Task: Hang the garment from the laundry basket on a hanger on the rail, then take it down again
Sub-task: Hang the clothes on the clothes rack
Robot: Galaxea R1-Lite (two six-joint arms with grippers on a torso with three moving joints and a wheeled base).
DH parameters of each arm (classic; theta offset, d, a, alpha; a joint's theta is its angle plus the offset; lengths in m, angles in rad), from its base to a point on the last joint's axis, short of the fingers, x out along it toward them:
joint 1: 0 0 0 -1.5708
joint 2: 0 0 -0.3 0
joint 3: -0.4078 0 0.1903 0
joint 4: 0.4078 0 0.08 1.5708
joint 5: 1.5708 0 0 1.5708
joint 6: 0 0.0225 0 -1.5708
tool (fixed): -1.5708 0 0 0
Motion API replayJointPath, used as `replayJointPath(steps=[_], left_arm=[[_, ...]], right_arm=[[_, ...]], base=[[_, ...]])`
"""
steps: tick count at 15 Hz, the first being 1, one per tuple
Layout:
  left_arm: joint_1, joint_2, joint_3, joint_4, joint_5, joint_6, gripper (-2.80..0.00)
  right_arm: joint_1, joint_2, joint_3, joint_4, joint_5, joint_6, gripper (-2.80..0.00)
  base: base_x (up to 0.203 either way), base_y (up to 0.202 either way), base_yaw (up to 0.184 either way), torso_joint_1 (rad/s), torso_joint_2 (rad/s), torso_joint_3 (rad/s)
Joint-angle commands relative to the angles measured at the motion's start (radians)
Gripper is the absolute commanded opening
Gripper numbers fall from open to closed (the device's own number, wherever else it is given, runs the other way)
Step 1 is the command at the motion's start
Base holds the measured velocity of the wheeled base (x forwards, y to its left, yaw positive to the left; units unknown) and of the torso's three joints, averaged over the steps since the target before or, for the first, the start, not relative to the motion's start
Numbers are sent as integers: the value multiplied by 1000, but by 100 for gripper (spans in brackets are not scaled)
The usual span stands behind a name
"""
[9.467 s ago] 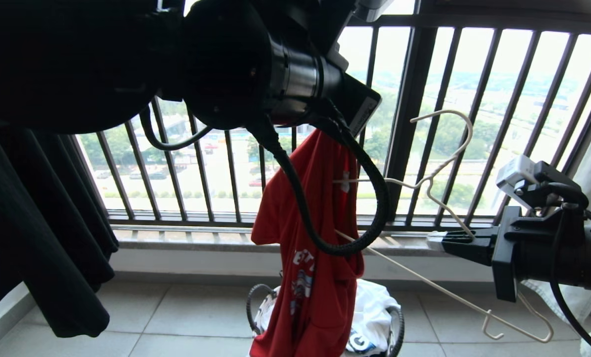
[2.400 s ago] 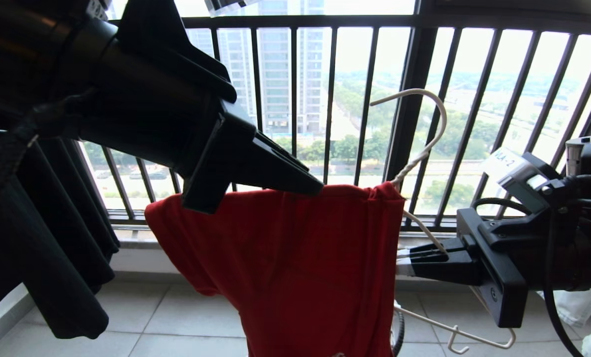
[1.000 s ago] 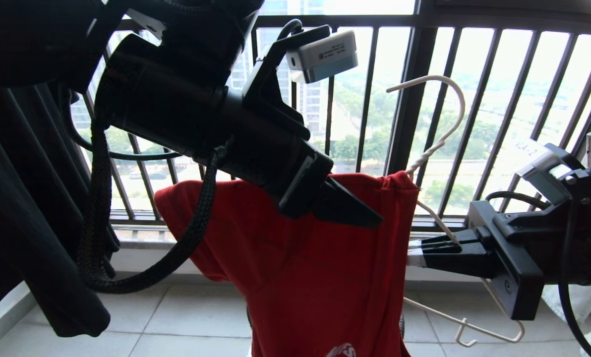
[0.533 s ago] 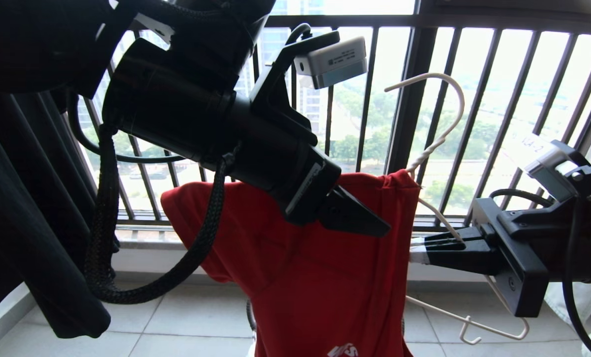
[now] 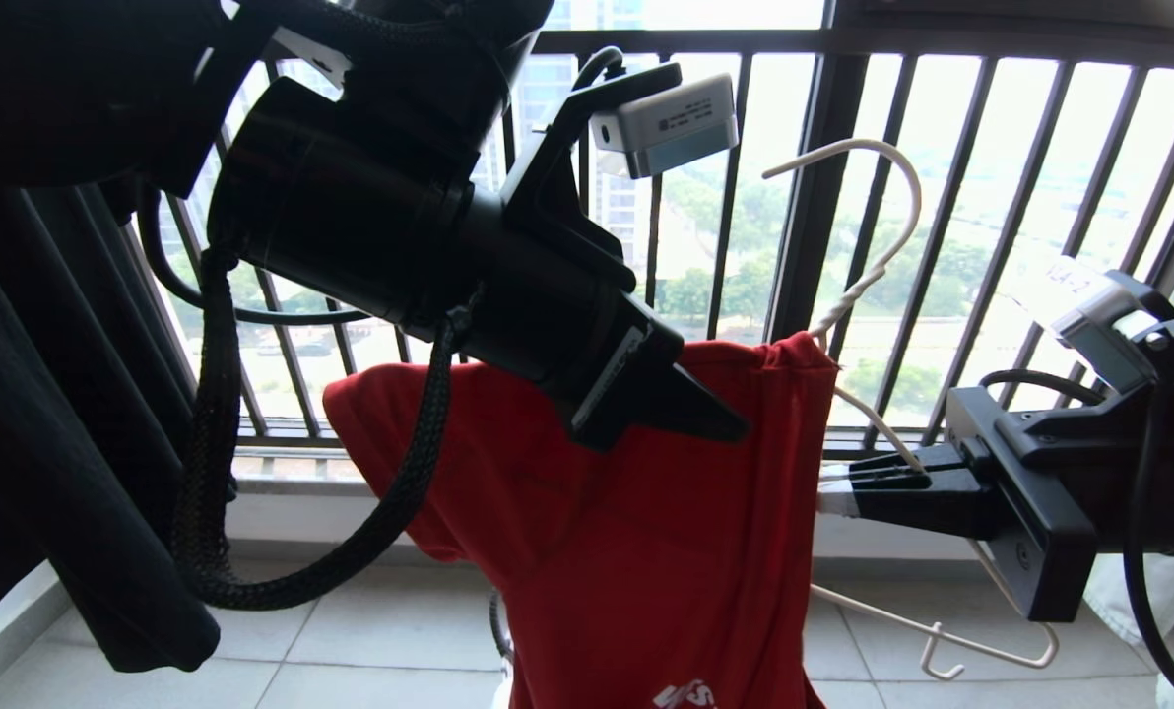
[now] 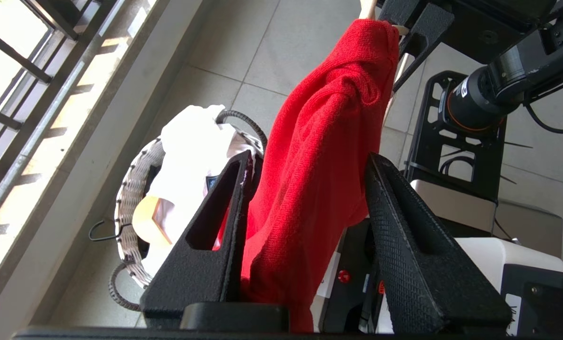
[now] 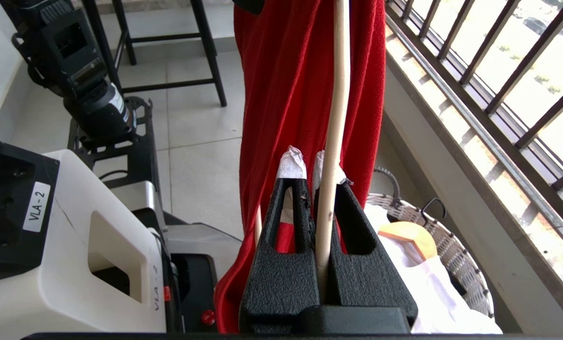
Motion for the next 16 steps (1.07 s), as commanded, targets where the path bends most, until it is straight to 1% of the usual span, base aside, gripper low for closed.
replayJointPath(steps=[1, 13, 14, 16], left_arm=[[-3, 1, 0, 3, -3, 2, -280], [-13, 0, 0, -4, -3, 8, -280], [-11, 0, 0, -9, -3, 6, -280], [-11, 0, 0, -9, -2, 6, -280]], right_arm=[[-2, -3, -1, -3, 5, -1, -280], [-16, 1, -3, -16, 3, 0, -280], [-16, 1, -4, -16, 3, 0, 0], [-17, 2, -6, -16, 3, 4, 0]], base=[[0, 0, 0, 0, 0, 0], [0, 0, 0, 0, 0, 0], [0, 0, 0, 0, 0, 0], [0, 0, 0, 0, 0, 0]])
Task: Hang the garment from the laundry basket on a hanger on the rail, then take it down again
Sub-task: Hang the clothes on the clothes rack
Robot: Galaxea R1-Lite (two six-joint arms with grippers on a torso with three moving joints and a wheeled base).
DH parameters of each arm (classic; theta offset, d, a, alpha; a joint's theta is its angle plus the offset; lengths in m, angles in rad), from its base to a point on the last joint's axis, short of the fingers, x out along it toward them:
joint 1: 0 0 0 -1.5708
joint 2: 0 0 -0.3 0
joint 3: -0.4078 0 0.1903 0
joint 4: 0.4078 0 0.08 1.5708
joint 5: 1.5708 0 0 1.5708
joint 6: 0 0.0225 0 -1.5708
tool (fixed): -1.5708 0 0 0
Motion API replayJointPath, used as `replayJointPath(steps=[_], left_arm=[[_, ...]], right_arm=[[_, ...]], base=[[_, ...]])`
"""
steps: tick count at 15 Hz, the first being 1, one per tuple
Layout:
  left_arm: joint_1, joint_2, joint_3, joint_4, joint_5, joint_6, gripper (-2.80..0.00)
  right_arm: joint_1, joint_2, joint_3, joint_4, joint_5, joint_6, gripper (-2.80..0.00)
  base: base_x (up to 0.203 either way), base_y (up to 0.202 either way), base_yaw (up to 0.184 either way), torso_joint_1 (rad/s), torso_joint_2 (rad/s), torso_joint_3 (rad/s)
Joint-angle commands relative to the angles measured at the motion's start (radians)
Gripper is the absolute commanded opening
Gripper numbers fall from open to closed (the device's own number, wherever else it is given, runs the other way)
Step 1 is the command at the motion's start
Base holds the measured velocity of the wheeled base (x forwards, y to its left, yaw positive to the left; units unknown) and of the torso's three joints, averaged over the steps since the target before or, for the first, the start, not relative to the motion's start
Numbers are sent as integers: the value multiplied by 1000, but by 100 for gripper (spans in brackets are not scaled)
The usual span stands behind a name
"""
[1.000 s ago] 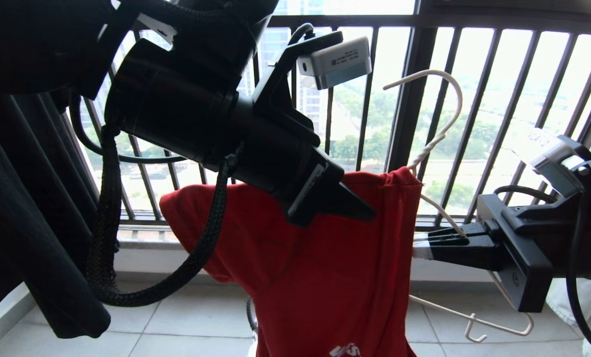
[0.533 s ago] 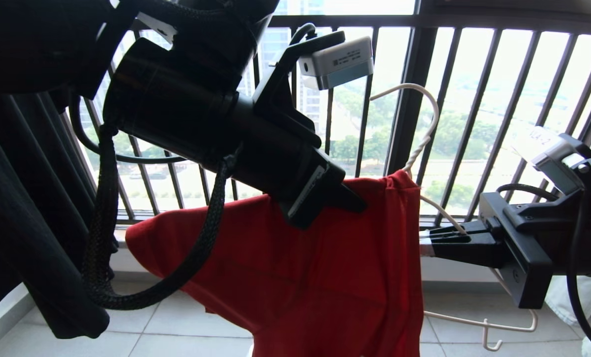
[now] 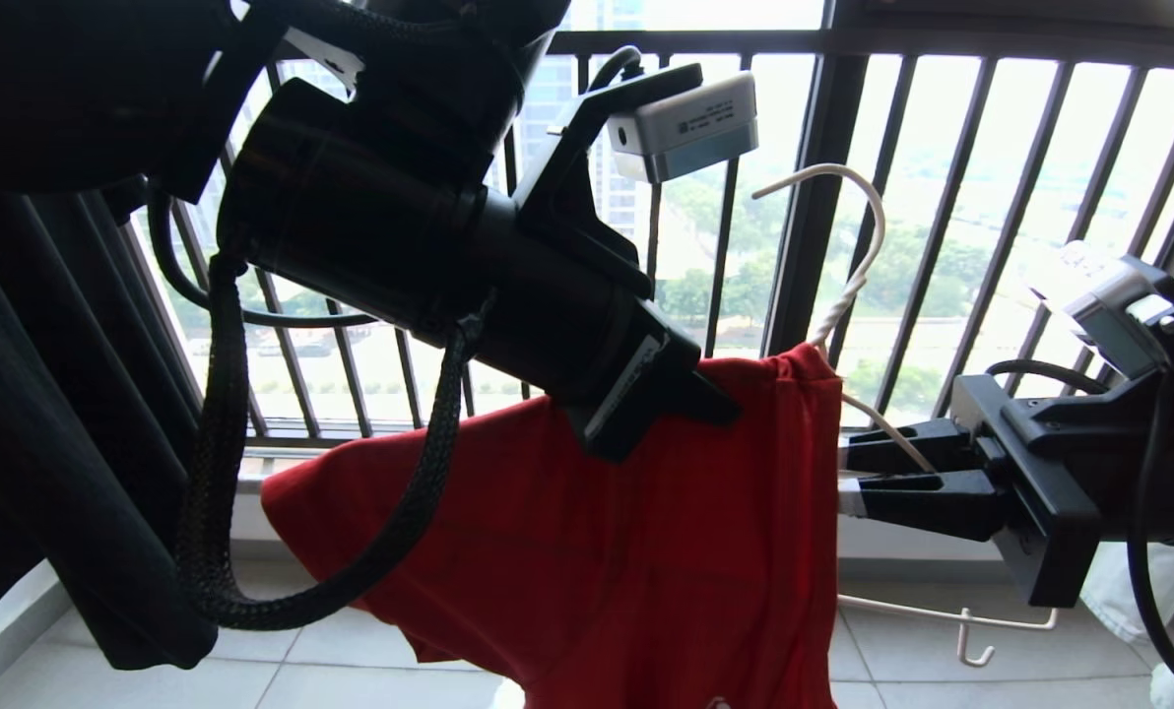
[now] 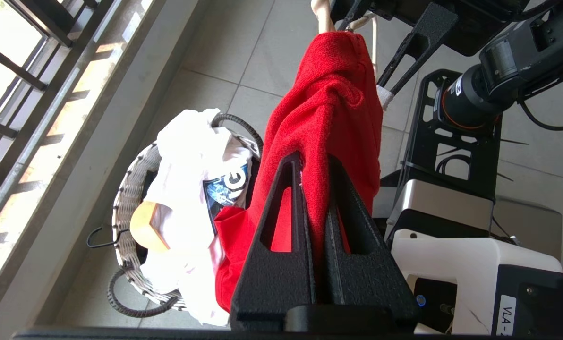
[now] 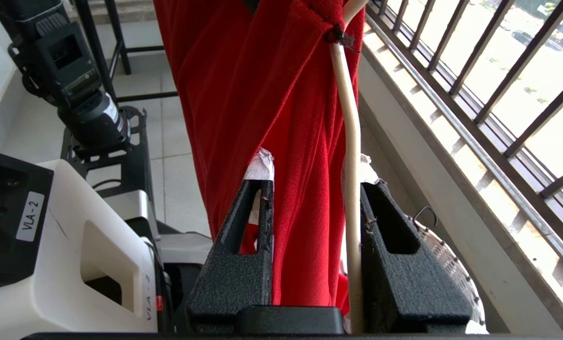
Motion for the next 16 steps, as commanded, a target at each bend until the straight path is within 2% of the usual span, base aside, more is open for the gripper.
replayJointPath(steps=[1, 4, 8, 12, 16], left_arm=[[2, -1, -1, 2, -2, 3, -280], [2, -4, -1, 2, -1, 4, -280], [3, -22, -1, 3, 76, 2, -280], [14, -66, 37, 5, 83, -7, -280], [86, -112, 43, 5, 83, -7, -280]], right_arm=[[-2, 4, -4, 3, 3, 3, 0], [-24, 6, -5, 2, 3, 9, 0], [-79, -9, -18, 1, 3, 9, 0], [-112, -25, -16, 1, 15, 8, 0], [-184, -46, -28, 2, 21, 9, 0]], base=[[0, 0, 0, 0, 0, 0], [0, 0, 0, 0, 0, 0], [0, 0, 0, 0, 0, 0], [0, 0, 0, 0, 0, 0], [0, 0, 0, 0, 0, 0]])
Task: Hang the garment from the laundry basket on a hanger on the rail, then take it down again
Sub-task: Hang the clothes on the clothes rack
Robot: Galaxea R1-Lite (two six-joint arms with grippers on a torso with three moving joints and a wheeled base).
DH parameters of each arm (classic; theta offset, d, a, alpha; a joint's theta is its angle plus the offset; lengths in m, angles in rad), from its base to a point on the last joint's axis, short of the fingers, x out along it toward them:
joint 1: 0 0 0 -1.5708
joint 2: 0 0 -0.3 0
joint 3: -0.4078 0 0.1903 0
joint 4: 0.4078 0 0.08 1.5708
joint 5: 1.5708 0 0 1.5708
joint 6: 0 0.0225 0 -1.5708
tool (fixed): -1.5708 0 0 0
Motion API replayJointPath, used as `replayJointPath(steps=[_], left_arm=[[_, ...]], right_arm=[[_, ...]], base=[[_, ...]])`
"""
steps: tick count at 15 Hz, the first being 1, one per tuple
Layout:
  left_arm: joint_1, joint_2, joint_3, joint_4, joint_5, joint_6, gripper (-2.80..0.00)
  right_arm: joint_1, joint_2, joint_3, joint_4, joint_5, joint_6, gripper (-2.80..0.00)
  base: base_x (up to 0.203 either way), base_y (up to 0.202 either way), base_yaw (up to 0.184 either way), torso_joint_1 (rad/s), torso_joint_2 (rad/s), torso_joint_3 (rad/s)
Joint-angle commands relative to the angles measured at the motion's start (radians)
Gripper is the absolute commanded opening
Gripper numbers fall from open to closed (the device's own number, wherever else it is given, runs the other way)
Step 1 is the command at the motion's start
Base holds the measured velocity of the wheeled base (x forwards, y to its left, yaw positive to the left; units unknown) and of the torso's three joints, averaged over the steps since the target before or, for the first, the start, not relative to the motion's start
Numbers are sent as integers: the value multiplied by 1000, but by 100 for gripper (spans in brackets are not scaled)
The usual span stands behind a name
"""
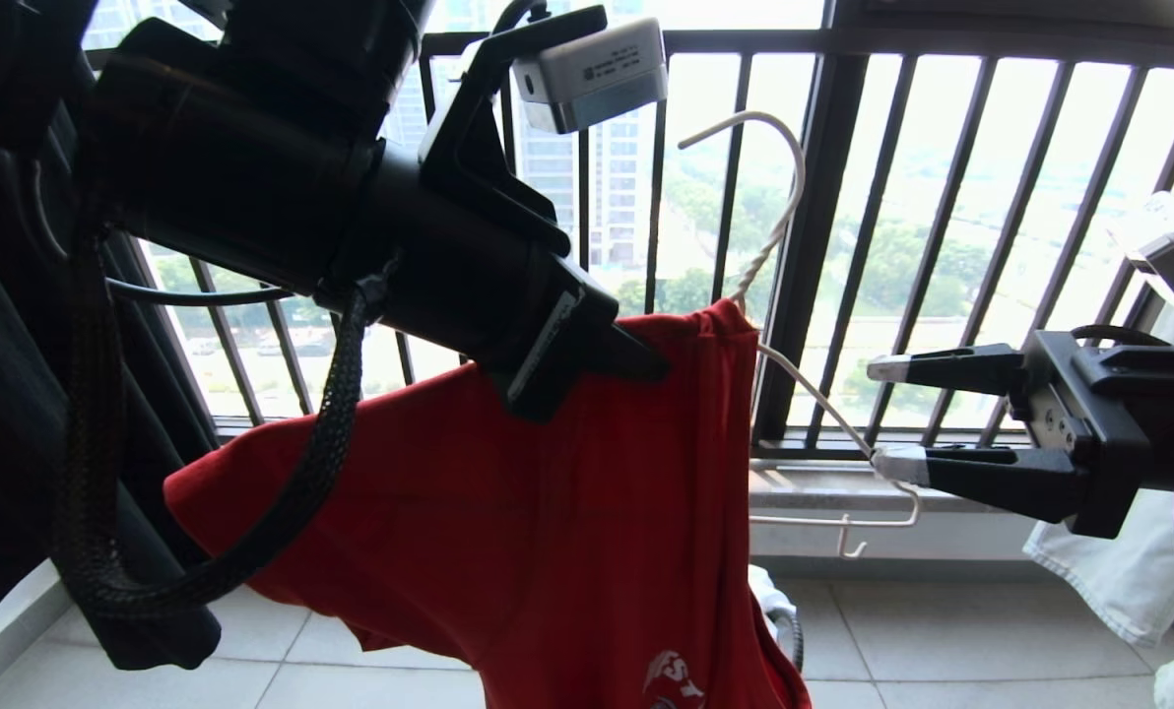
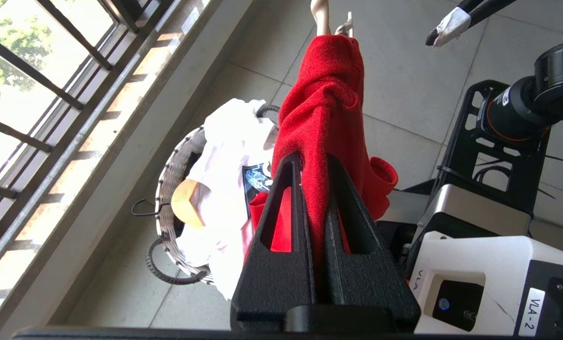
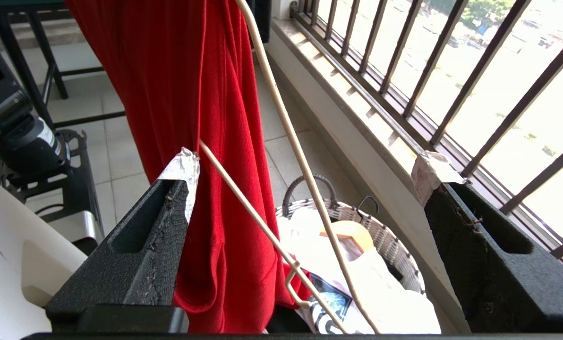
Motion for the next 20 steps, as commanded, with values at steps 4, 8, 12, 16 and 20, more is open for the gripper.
replayJointPath(steps=[4, 8, 12, 16, 20], left_arm=[[77, -67, -7, -2, -2, 2, -280], [164, -87, -6, -19, -5, 7, -280], [181, -90, 20, -144, -5, -38, -280], [182, -112, 210, -481, -6, -162, -280], [201, -131, 359, -734, -5, -273, -280]], right_arm=[[-19, -45, 10, 1, 62, -2, 0], [-10, -67, 41, 13, 64, -3, -280], [-5, -86, 22, 100, 59, 211, -280], [-5, -12, 18, 156, -3, 381, -280], [17, 91, 15, 155, -6, 480, -280]], base=[[0, 0, 0, 0, 0, 0], [0, 0, 0, 0, 0, 0], [0, 0, 0, 0, 0, 0], [0, 0, 0, 0, 0, 0], [0, 0, 0, 0, 0, 0]])
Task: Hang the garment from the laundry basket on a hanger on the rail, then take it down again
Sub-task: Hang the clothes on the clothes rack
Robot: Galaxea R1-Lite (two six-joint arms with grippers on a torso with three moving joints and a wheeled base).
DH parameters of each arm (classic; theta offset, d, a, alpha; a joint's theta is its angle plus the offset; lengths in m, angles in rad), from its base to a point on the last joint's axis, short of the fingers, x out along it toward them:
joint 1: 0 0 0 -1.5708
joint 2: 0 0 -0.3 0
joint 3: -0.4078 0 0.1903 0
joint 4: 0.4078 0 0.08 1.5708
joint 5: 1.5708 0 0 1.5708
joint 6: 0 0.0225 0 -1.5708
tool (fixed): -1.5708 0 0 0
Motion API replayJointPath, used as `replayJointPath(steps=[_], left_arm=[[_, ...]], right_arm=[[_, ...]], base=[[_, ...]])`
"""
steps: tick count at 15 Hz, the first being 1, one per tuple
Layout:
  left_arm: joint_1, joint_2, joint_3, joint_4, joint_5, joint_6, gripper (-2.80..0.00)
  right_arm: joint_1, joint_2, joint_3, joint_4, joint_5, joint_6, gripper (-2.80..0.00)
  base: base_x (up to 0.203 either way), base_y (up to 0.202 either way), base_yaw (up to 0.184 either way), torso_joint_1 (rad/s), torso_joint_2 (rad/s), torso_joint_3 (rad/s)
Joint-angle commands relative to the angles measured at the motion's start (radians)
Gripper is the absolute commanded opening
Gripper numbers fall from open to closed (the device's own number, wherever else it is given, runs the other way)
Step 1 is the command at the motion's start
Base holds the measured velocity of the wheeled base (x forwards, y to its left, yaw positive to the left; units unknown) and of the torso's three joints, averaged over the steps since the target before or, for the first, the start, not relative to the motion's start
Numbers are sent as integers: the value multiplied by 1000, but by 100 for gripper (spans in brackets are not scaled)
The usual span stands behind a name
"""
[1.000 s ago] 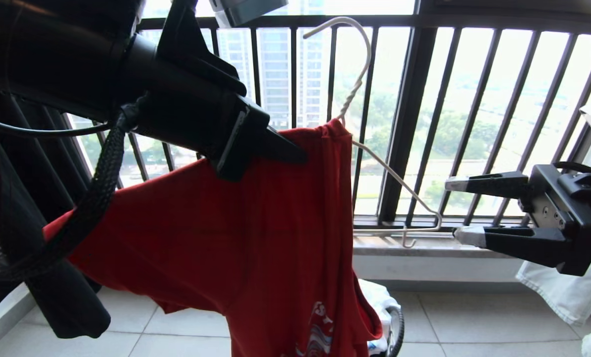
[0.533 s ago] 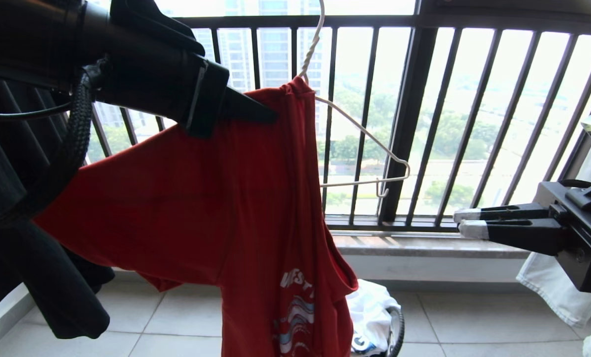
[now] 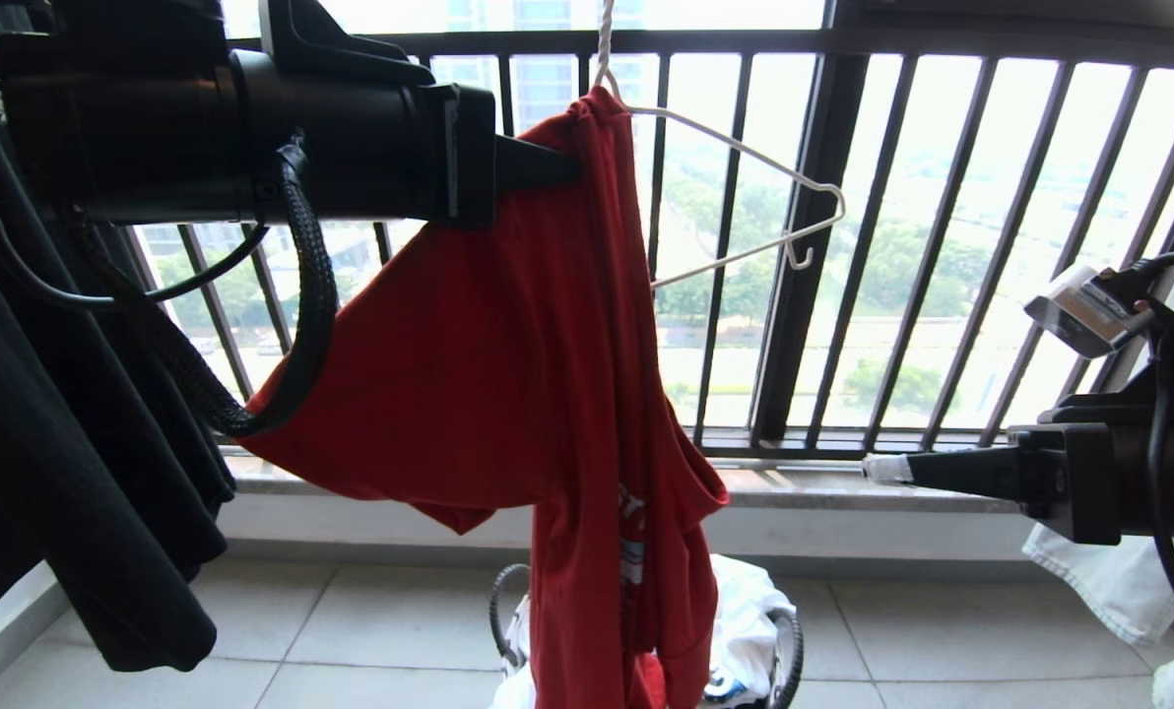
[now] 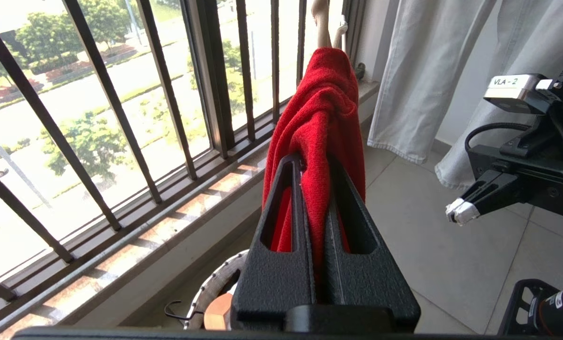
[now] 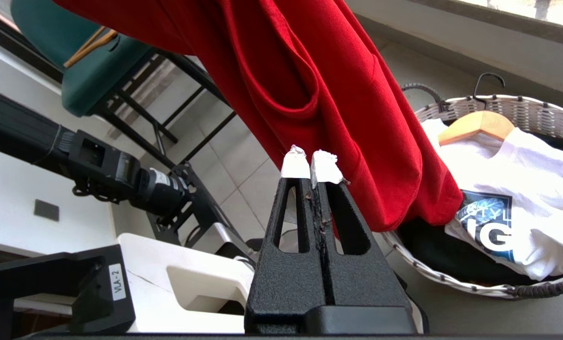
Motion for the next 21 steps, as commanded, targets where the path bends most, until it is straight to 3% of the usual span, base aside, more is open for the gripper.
replayJointPath(steps=[1, 2, 3, 6, 7, 10, 17, 21], left_arm=[[12, -6, 42, -69, -3, -9, -280], [13, -8, 38, -72, -6, -3, -280], [12, -16, 34, -71, -7, -1, -280], [8, -37, 42, -61, -9, 2, -280], [7, -39, 49, -61, -10, 2, -280], [4, -60, 70, -61, -14, 2, -280], [-53, -57, 38, -60, -4, 2, -280], [-53, -54, 39, -60, -4, 0, -280]], right_arm=[[32, 92, -2, -3, 3, 21, -280], [51, 134, -3, -5, 0, 28, -220], [74, 166, -6, -6, -13, 35, 0], [111, 194, -57, -7, -72, 142, 0], [127, 200, -83, -7, -114, 208, 0], [201, 237, -111, -9, -248, 284, 0], [249, 279, -137, -53, -323, 418, 0], [252, 261, -142, -61, -345, 431, 0]], base=[[0, 0, 0, 0, 0, 0], [0, 0, 0, 0, 0, 0], [0, 0, 0, 0, 0, 0], [0, 0, 0, 0, 0, 0], [0, 0, 0, 0, 0, 0], [0, 0, 0, 0, 0, 0], [0, 0, 0, 0, 0, 0], [0, 0, 0, 0, 0, 0]])
